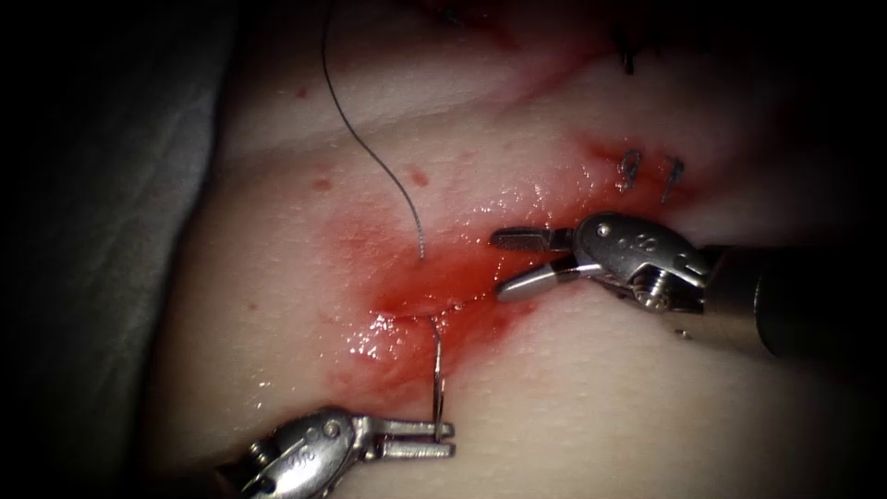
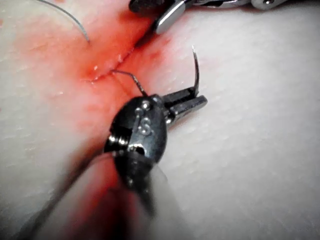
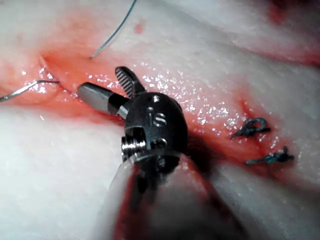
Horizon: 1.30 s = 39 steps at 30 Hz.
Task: Wound Closure
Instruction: Pull needle the rest of the way through skin with left hand
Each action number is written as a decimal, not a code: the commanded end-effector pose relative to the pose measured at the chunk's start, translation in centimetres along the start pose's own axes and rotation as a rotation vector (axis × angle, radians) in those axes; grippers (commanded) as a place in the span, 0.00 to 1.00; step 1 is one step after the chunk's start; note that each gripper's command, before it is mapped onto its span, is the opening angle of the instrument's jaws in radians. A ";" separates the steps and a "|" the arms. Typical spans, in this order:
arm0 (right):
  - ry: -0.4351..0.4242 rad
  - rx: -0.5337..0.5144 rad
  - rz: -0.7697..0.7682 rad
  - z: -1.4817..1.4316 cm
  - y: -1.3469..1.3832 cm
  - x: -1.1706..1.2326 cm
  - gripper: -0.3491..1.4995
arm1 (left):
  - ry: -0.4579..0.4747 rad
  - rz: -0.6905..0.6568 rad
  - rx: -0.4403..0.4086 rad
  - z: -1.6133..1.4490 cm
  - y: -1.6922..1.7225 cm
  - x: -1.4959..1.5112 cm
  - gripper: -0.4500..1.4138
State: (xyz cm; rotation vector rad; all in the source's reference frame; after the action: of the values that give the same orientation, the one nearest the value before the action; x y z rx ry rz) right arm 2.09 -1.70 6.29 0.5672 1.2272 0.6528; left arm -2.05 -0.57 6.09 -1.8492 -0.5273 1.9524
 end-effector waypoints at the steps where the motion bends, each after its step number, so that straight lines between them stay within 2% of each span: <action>1: 0.002 0.001 0.011 0.10 -0.01 -0.04 0.42 | 0.000 0.028 0.010 0.05 0.00 0.00 0.00; 8: 0.021 0.004 0.073 0.05 -0.01 0.09 0.62 | -0.073 0.247 0.114 -0.04 -0.09 0.48 0.00; 11: 0.046 -0.013 0.104 0.00 -0.02 0.19 0.75 | -0.095 0.302 0.146 -0.06 -0.20 0.62 0.00; 17: 0.069 0.010 0.280 -0.19 -0.06 0.46 0.74 | -0.152 0.415 0.209 -0.10 -0.46 0.77 0.00; 22: 0.094 0.031 0.402 -0.29 -0.09 0.58 0.60 | -0.196 0.510 0.245 -0.07 -0.61 0.76 0.00; 27: 0.105 -0.001 0.484 -0.30 -0.08 0.64 0.57 | -0.205 0.576 0.280 0.02 -0.63 0.77 0.00; 32: 0.102 0.008 0.596 -0.30 -0.08 0.64 0.59 | -0.212 0.649 0.292 0.09 -0.61 0.80 0.00; 39: 0.119 0.021 0.645 -0.31 -0.07 0.65 0.62 | -0.195 0.703 0.332 0.07 -0.65 1.02 0.00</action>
State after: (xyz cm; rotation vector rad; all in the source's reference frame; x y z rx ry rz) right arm 1.85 -1.25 5.68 0.9654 1.1573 1.2304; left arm -2.10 0.53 5.50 -1.7693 0.4559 2.4754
